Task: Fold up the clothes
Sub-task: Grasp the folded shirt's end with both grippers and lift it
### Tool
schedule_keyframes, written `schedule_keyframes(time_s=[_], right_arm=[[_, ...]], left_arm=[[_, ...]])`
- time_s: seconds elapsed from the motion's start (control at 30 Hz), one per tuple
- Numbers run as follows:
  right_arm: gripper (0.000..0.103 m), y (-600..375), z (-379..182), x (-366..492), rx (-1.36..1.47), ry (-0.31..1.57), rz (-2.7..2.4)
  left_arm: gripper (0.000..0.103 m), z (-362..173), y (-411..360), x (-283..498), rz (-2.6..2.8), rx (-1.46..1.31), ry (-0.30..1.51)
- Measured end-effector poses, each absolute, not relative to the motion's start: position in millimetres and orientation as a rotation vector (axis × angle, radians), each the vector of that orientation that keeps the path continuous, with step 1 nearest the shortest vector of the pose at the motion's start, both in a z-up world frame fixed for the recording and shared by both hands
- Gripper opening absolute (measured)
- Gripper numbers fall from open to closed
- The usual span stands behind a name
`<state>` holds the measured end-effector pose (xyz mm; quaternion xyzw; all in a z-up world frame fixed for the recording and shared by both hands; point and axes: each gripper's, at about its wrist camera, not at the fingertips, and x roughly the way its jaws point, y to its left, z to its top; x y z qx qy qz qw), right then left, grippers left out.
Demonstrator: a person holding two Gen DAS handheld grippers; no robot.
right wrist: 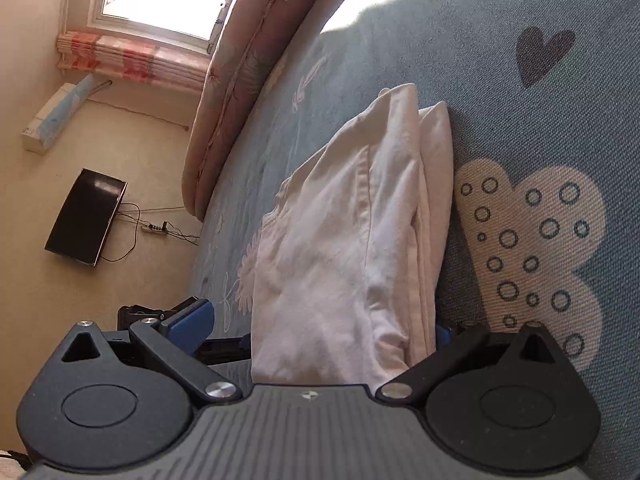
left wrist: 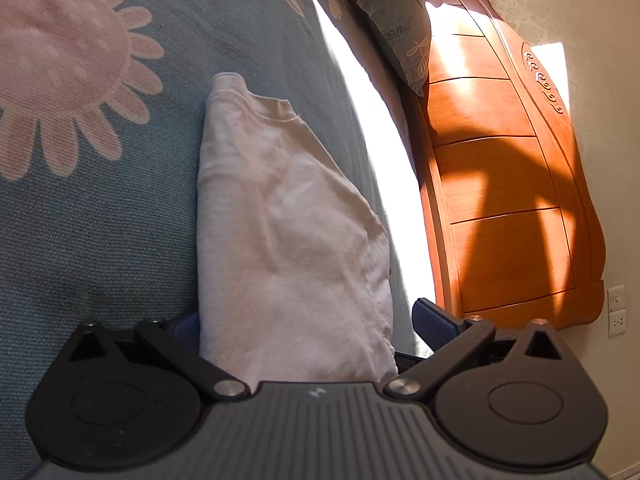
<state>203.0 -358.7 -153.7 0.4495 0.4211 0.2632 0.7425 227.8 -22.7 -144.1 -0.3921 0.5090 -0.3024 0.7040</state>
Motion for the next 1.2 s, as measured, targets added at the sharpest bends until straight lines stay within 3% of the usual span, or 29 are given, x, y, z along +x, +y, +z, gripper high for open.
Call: schedule_keyframes(time_s=[0.73,1.2], right_arm=[[0.103,-354.9,-86.3,204.3,0.83,0.809,0.589],[0.103,-422.8,-58.4,186.4,0.663,0.726,0.46]], left_arm=[[0.101,-90.6,-56.6,225.8,-0.83,-0.841,1.063],[0.101,-72.7,-156.6,252.5,-1.007,-0.75,1.097]])
